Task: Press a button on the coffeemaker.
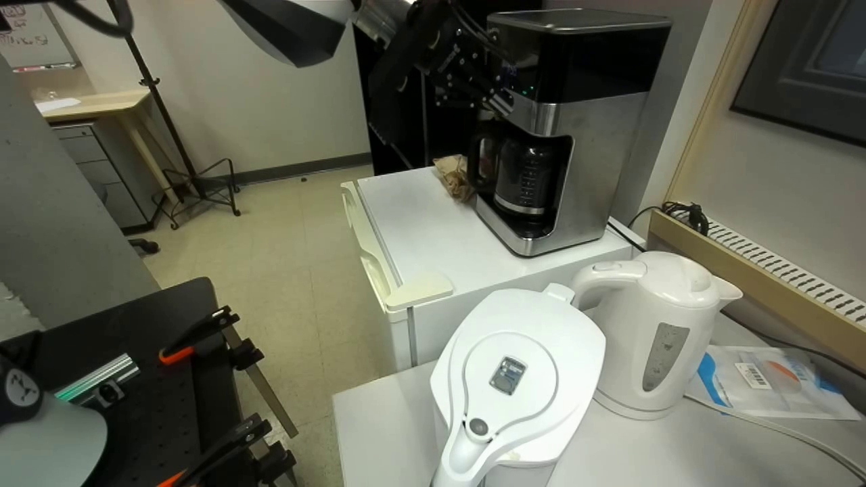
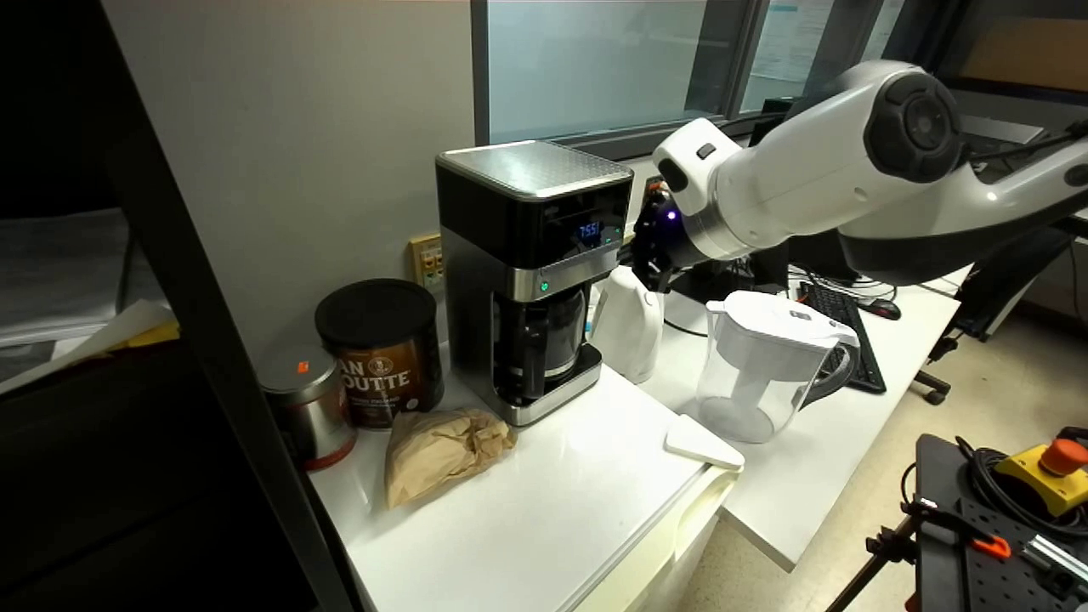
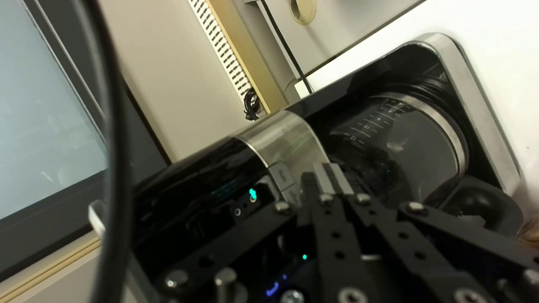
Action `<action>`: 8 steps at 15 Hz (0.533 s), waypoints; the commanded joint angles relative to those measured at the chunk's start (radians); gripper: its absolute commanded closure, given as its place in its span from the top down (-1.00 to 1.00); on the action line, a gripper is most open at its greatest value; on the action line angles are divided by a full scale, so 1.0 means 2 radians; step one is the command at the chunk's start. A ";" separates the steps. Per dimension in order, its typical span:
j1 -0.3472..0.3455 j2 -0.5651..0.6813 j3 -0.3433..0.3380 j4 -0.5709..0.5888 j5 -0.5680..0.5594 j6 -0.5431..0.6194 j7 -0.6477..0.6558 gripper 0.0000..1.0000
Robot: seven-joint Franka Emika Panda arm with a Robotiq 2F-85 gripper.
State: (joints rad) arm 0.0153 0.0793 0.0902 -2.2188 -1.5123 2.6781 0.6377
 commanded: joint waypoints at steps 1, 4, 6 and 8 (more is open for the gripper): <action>-0.004 -0.055 -0.004 -0.054 -0.057 0.019 0.000 -0.99; -0.007 -0.089 -0.007 -0.088 -0.109 0.036 0.006 -0.99; -0.010 -0.110 -0.009 -0.105 -0.140 0.051 0.011 -0.99; -0.012 -0.130 -0.013 -0.121 -0.170 0.067 0.015 -0.99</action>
State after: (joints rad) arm -0.0006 -0.0971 0.0772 -2.3955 -1.7690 2.7581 0.6481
